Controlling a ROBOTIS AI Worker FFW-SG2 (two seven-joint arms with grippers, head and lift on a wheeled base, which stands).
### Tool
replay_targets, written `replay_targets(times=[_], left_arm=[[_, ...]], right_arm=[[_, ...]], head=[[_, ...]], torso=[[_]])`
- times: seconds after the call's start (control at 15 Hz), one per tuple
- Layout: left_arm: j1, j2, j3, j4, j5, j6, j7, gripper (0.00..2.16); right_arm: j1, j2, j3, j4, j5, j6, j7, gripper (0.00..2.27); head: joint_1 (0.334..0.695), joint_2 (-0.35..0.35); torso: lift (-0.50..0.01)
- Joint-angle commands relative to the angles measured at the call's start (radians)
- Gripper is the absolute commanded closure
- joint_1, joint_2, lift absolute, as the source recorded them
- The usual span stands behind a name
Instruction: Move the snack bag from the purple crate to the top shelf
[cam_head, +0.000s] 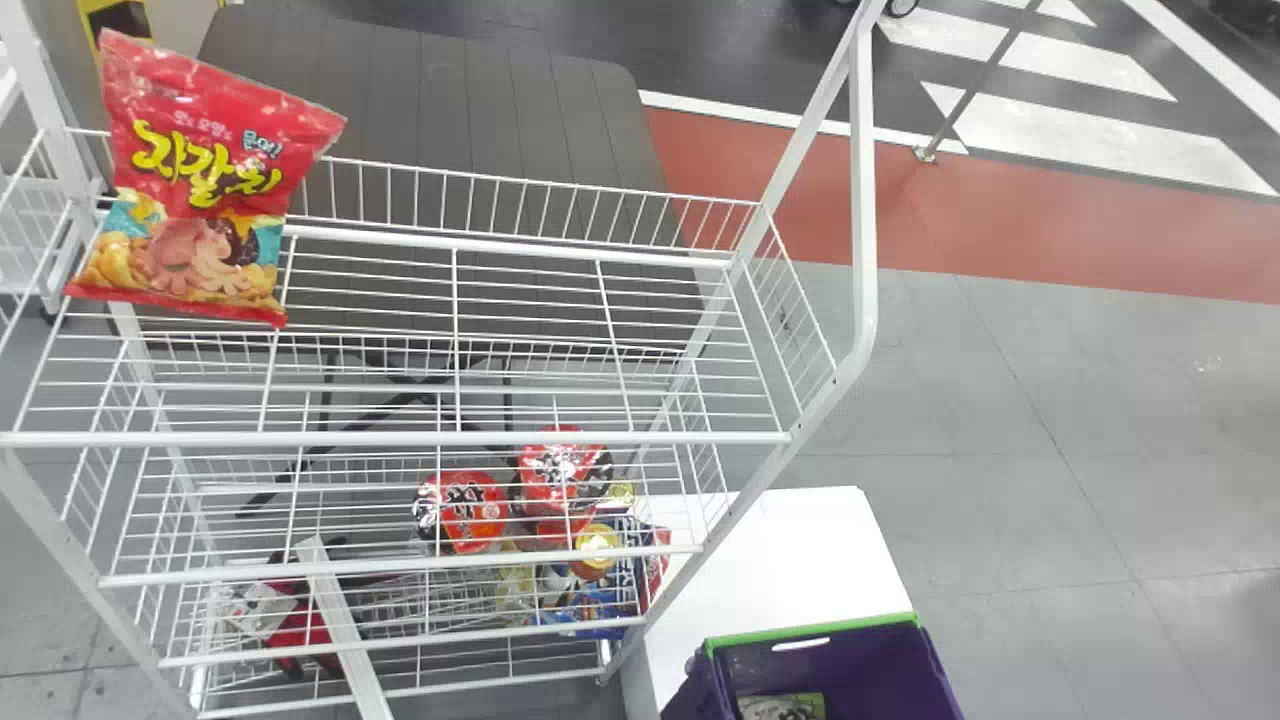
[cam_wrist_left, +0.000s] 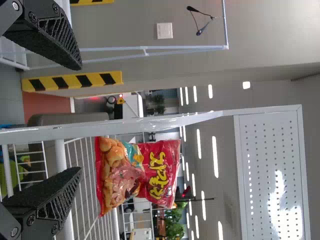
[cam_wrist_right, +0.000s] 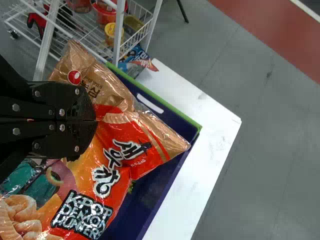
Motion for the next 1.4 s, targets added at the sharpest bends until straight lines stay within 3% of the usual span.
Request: replay_targets(times=[0.0, 0.13, 0.53, 0.73, 0.87, 1.33], left_arm=[[0.001, -0.001, -0.002, -0.001, 0.000, -0.003, 0.000, 0.10], [0.003, -0.001, 0.000, -0.001, 0.000, -0.006, 0.000, 0.10], [0.006, -0.004, 0.000, -0.001, 0.000, -0.018, 0.003, 0.10], [0.009, -0.004, -0.002, -0.001, 0.000, -0.024, 0.005, 0.10], [0.009, -0.004, 0.000, -0.001, 0.000, -0.024, 0.005, 0.10], [0.009, -0.001, 0.005, 0.003, 0.003, -0.037, 0.006, 0.10]], right_arm=[[-0.004, 0.046, 0.023, -0.101, -0.017, 0.019, 0.000, 2.17], [-0.004, 0.068, 0.046, -0.212, -0.048, 0.080, 0.020, 2.17], [-0.018, 0.068, 0.163, -0.443, -0.180, 0.135, 0.019, 2.17], [-0.032, 0.068, 0.258, -0.555, -0.219, 0.135, -0.004, 2.17], [-0.037, 0.068, 0.346, -0.624, -0.255, 0.135, -0.067, 2.17], [-0.161, 0.068, 0.738, -0.690, -0.206, 0.135, -0.259, 2.17]], head=[[0.695, -0.350], [0.695, -0.350], [0.695, -0.350], [0.695, -0.247], [0.695, -0.191], [0.695, 0.047]], torso=[[0.009], [0.009], [0.009], [0.009], [0.009], [0.009]])
